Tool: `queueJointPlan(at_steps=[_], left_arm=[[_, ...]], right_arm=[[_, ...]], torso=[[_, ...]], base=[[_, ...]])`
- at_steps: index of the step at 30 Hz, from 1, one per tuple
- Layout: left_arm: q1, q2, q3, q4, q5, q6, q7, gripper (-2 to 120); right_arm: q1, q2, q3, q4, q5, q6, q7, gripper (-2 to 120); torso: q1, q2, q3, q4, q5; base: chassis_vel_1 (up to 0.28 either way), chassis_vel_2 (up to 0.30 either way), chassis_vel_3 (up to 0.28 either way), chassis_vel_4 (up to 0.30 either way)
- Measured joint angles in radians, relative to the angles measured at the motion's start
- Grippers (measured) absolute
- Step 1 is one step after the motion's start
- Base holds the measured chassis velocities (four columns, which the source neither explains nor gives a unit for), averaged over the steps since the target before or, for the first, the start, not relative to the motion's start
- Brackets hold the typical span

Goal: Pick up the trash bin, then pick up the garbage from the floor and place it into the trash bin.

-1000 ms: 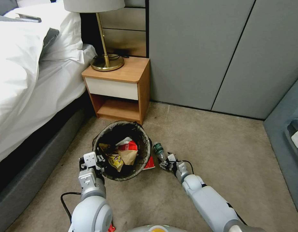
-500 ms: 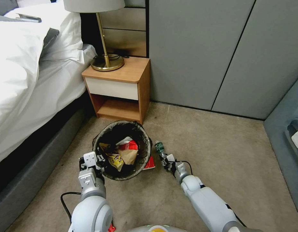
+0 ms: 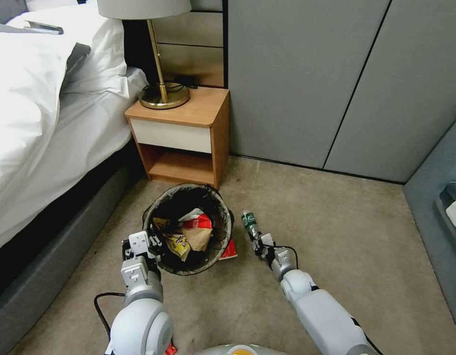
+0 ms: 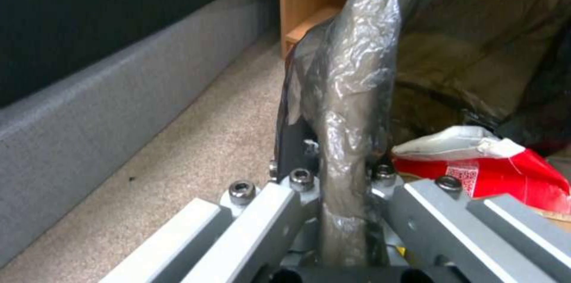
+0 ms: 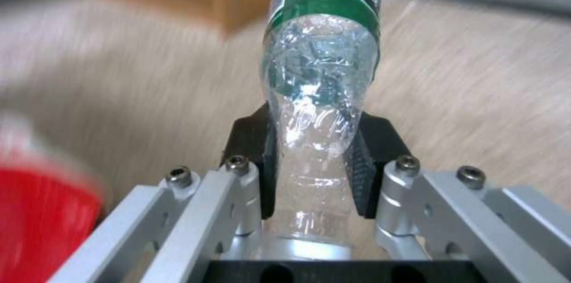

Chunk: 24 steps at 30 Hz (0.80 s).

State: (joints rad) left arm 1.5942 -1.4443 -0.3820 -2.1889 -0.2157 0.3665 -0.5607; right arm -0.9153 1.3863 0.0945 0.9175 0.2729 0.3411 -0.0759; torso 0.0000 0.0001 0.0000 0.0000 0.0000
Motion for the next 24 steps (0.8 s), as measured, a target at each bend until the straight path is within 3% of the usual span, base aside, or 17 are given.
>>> queueJointPlan(at_steps=[1, 6, 7, 11, 12, 14, 15, 17, 22, 24], left_arm=[[0.0, 0.0, 0.0, 0.0, 0.0, 0.0, 0.0, 0], [-0.004, 0.005, 0.003, 0.006, -0.003, 0.002, 0.0, 0], [-0.004, 0.005, 0.003, 0.006, -0.003, 0.002, 0.0, 0], [-0.007, 0.008, 0.014, 0.016, -0.003, 0.003, 0.0, 0], [-0.007, 0.008, 0.014, 0.016, -0.003, 0.003, 0.0, 0], [-0.007, 0.01, 0.017, 0.023, -0.003, 0.003, 0.0, 0], [-0.007, 0.01, 0.017, 0.023, -0.003, 0.003, 0.0, 0], [-0.007, 0.011, 0.02, 0.024, -0.001, 0.003, 0.0, 0], [-0.001, 0.011, 0.025, 0.024, 0.002, 0.003, 0.0, 0], [0.006, 0.011, 0.032, 0.023, 0.006, 0.003, 0.0, 0]], right_arm=[[0.0, 0.0, 0.0, 0.0, 0.0, 0.0, 0.0, 21], [-0.062, -0.038, 0.054, 0.269, 0.101, 0.025, 0.053, 21], [-0.062, -0.038, 0.054, 0.269, 0.101, 0.025, 0.053, 21], [-0.129, -0.079, 0.104, 0.638, 0.136, 0.028, 0.048, 21], [-0.129, -0.079, 0.104, 0.638, 0.136, 0.028, 0.048, 21], [-0.162, -0.099, 0.097, 0.812, 0.128, 0.042, 0.01, 21], [-0.162, -0.099, 0.097, 0.812, 0.128, 0.042, 0.01, 21], [-0.209, -0.117, 0.056, 0.953, 0.111, 0.048, -0.041, 21], [-0.264, -0.129, -0.023, 1.029, 0.042, 0.054, -0.074, 21], [-0.281, -0.143, -0.102, 1.015, -0.011, 0.057, -0.077, 21]], torso=[[0.0, 0.0, 0.0, 0.0, 0.0], [0.0, 0.0, 0.0, -0.0001, 0.0001], [0.0, 0.0, 0.0, -0.0001, 0.0001], [0.0, 0.0, 0.0, -0.0003, 0.0], [0.0, 0.0, 0.0, -0.0003, 0.0], [0.0, 0.0, 0.0, 0.0, -0.0003], [0.0, 0.0, 0.0, 0.0, -0.0003], [0.0, 0.0, 0.0, 0.0, -0.0001], [0.0, 0.0, 0.0, -0.0002, 0.0], [0.0, 0.0, 0.0, 0.0, -0.0001]], base=[[0.0, 0.0, 0.0, 0.0], [0.0, 0.0, 0.0, 0.0], [0.0, 0.0, 0.0, 0.0], [0.0, 0.0, 0.0, 0.0], [0.0, 0.0, 0.0, 0.0], [0.0, 0.0, 0.0, 0.0], [0.0, 0.0, 0.0, 0.0], [0.0, 0.0, 0.0, 0.0], [0.0, 0.0, 0.0, 0.0], [0.0, 0.0, 0.0, 0.0]])
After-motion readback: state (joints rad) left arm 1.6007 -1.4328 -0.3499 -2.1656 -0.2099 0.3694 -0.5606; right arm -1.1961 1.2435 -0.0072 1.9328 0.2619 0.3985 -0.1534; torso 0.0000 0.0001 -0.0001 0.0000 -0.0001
